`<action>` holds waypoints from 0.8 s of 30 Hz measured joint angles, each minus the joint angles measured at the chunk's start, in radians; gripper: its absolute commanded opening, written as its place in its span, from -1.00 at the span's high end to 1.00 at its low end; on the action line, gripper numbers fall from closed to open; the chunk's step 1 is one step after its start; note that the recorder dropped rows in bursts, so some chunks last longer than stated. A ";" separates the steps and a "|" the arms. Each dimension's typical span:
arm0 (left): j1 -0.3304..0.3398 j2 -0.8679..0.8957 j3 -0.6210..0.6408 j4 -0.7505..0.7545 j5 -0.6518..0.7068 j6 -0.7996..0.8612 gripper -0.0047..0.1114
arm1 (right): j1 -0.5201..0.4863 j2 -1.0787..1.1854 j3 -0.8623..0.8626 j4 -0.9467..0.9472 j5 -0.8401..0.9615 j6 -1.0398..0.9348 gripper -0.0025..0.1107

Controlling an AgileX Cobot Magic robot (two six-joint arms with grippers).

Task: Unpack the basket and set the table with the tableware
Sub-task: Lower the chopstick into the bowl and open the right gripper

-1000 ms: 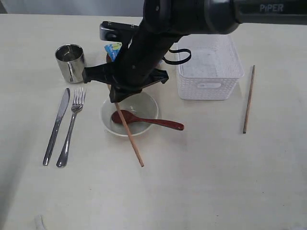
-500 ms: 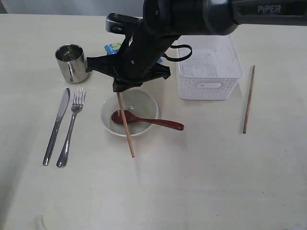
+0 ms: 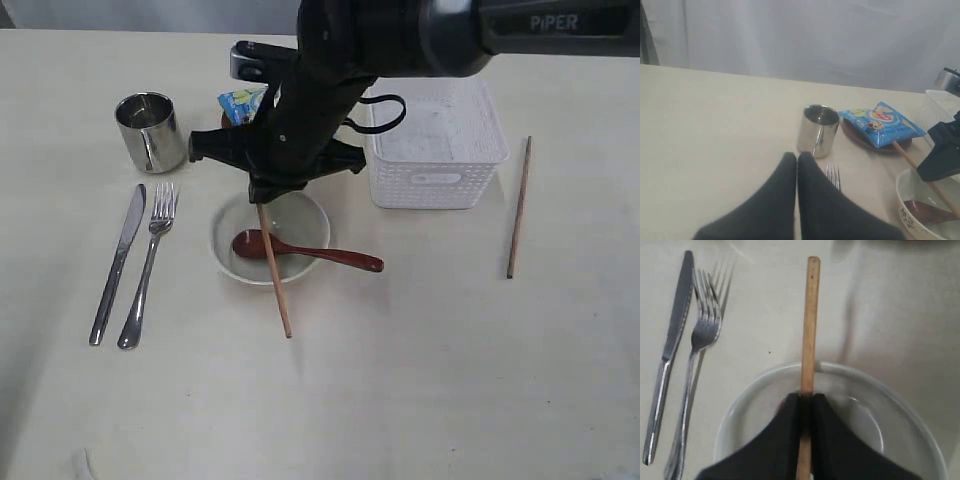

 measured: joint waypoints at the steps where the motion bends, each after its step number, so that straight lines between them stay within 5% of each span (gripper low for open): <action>1: 0.000 0.000 0.000 0.000 0.000 0.000 0.92 | 0.000 0.008 0.000 0.000 0.009 0.000 0.96; 17: 0.000 0.000 0.000 0.000 0.002 0.000 0.92 | 0.000 0.001 -0.003 -0.002 0.017 -0.010 0.96; 22: 0.000 0.000 0.000 0.000 0.002 0.000 0.92 | 0.000 -0.018 -0.002 -0.002 0.055 -0.034 0.30; 24: 0.000 0.000 0.000 0.000 0.002 0.000 0.92 | 0.000 -0.018 -0.002 -0.002 0.059 -0.036 0.18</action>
